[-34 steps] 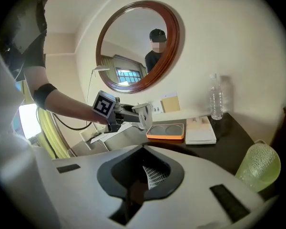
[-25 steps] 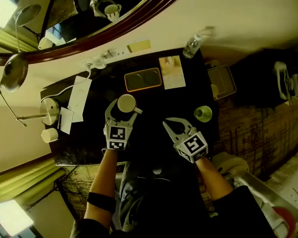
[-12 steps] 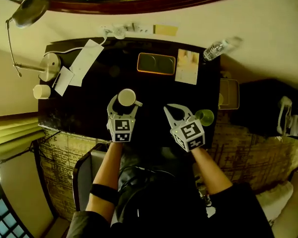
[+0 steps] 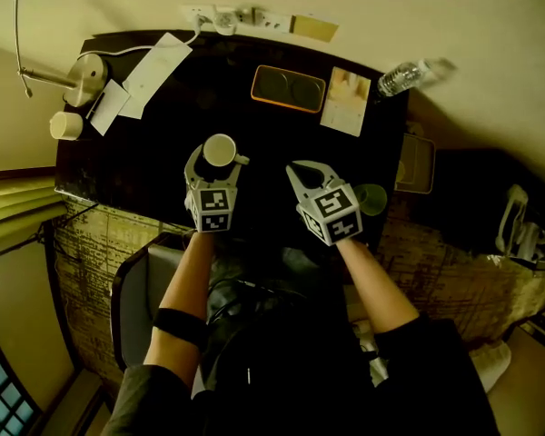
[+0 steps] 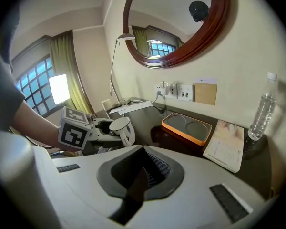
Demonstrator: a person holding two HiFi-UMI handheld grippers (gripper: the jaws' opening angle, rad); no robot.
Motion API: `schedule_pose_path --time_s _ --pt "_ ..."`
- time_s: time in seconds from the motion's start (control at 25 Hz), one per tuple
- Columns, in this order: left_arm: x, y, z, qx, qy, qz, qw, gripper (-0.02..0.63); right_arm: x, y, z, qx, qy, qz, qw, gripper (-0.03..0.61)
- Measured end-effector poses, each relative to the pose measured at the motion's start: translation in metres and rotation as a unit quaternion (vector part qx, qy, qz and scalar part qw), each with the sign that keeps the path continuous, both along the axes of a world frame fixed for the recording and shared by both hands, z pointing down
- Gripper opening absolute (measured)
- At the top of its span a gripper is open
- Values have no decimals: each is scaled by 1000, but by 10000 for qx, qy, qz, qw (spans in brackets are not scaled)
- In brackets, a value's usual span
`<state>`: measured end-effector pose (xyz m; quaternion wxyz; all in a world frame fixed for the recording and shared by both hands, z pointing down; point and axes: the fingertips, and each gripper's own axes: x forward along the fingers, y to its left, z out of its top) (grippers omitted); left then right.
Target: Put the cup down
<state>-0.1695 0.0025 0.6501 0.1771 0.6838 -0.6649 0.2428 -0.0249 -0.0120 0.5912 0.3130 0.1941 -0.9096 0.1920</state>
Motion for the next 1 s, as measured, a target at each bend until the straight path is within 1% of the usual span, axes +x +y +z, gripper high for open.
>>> schedule_pose_path --time_s 0.2,0.28,0.36,0.4,0.56,0.76,0.84,0.92,1.0 --pt "0 3 2 -42 38 -27 10000 383 -3 -3 0 -51 34 -45 10000 14" --pt "-1 4 4 -126 104 -74 9998 393 -5 -5 -3 -38 32 -64 10000 14" --pt "-2 7 7 -254 156 -112 9995 422 -6 -7 -4 -33 27 -81 10000 14" --pt "-3 9 8 -318 155 -105 9993 422 -6 -7 -5 -33 29 -93 9999 14" --pt "0 21 5 -478 126 25 9988 422 -5 -7 -8 -20 45 -89 9999 14" --pt "4 38 -12 -611 24 279 9977 422 -7 -7 -14 -12 1 -28 10000 14" --pt "8 45 -19 -646 83 344 9973 419 -6 -7 -18 -2 -7 -8 10000 14" --pt "10 49 -31 -583 46 492 9971 414 -5 -6 -23 14 -16 13 10000 14" --pt "8 51 -44 -527 -19 614 9967 366 -5 -5 -29 47 -34 51 10000 14"
